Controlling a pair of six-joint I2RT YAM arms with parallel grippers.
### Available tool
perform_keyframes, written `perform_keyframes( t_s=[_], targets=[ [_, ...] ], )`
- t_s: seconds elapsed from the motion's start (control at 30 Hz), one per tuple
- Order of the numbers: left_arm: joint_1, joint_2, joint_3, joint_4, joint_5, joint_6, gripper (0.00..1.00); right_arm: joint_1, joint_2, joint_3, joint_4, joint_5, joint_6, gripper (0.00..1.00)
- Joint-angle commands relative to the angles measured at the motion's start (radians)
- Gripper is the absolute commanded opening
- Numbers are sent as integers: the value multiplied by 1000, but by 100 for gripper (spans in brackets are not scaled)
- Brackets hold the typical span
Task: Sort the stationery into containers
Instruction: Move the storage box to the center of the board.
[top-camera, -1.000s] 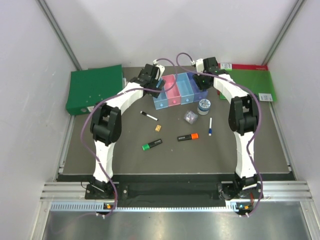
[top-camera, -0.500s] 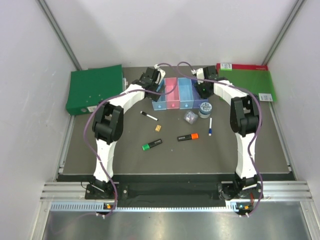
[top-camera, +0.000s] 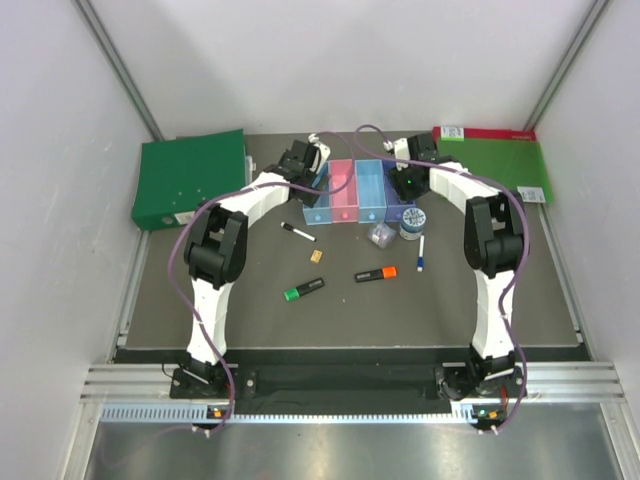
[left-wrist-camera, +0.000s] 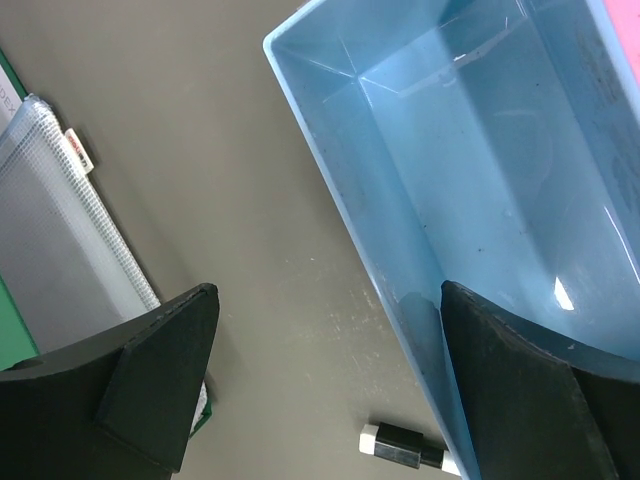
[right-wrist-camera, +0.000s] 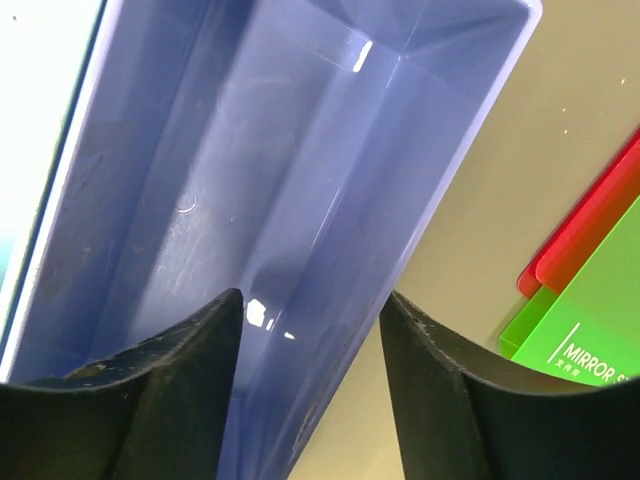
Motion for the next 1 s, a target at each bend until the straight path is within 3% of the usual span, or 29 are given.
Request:
perform_keyframes(
  t_s=[0.0, 0.2, 0.5, 0.67, 0.73, 0.97],
  targets=[
    [-3, -83, -14, 33, -7, 1, 97, 27, -62, 62, -14, 1, -15, 61],
    [-3, -103, 6, 32, -13, 4, 98, 32, -88, 105, -31, 7, -27, 70],
    [-3, -175, 49, 0, -10, 21, 99, 39, -197, 105, -95, 15, -32, 75],
    [-5, -264, 34, -43, -16, 62, 99, 39, -323, 46, -156, 7, -64, 86],
    [-3, -307, -13, -49, -25, 75, 99, 39, -364, -3, -182, -13, -76, 99],
    [-3, -594, -282, -55, 2, 139, 99, 39, -555, -244, -213, -41, -91, 100]
  ],
)
